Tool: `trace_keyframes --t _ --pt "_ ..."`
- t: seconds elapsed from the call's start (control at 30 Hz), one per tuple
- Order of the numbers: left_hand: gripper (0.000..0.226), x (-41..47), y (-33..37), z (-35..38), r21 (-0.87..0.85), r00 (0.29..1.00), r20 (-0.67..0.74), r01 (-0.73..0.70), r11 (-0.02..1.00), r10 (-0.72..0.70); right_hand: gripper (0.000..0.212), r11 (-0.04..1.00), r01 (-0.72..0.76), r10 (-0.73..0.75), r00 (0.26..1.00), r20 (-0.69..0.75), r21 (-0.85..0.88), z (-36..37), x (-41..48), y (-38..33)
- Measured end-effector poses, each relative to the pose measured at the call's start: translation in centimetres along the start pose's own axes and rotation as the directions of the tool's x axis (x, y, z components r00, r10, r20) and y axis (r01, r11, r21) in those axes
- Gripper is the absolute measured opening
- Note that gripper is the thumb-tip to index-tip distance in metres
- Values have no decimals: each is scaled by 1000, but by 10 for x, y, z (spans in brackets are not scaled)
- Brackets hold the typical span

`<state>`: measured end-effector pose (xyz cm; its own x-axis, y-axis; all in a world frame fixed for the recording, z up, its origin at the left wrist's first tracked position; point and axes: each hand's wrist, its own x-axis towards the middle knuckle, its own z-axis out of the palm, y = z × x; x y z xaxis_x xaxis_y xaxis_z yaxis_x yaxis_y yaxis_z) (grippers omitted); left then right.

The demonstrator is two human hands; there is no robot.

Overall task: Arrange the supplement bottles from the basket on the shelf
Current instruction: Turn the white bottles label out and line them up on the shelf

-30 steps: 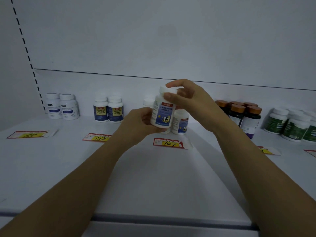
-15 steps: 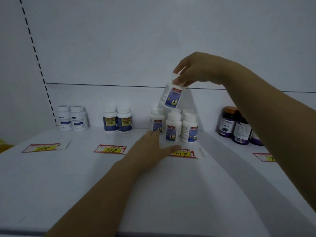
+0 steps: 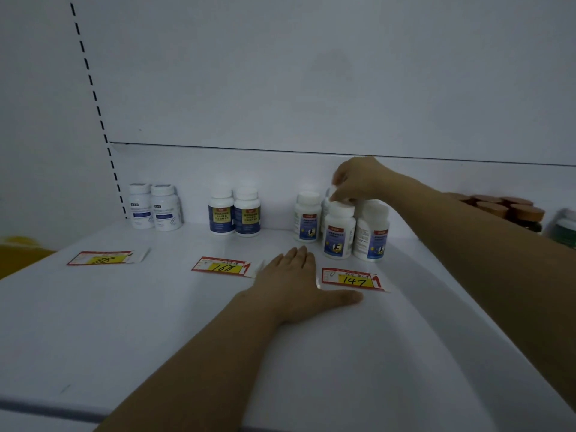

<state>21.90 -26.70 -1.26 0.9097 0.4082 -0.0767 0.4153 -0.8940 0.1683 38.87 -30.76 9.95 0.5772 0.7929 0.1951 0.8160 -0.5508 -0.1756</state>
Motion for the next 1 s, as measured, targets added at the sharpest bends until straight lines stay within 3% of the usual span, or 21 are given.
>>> trace_keyframes --t 0.23,0.4,0.5,0.6,0.73,0.83,1.0 --pt "112 1 -1 -1 7 1000 23 1 1000 -1 32 998 29 -27 999 37 -61 -1 -5 -2" --pt "111 0 1 -1 11 1000 14 6 1000 -6 31 993 -44 32 993 -111 -108 -22 -12 5" --pt "110 0 0 -1 9 1000 6 2 1000 -2 38 966 -166 181 981 63 -198 -18 -10 15" --pt "108 -1 1 -1 -6 1000 5 -4 1000 4 42 962 -243 261 952 157 -122 -5 -4 20" --pt "107 -3 1 -2 -22 1000 0 -7 1000 7 39 970 -224 232 969 86 -96 -6 -2 20" --pt "105 -3 1 -3 -64 999 -46 -10 998 8 36 984 -125 110 987 -120 -127 -26 -12 17" --pt "101 -3 5 -8 -331 978 -203 -14 944 -57 32 992 102 -66 923 -378 76 -75 -51 2"
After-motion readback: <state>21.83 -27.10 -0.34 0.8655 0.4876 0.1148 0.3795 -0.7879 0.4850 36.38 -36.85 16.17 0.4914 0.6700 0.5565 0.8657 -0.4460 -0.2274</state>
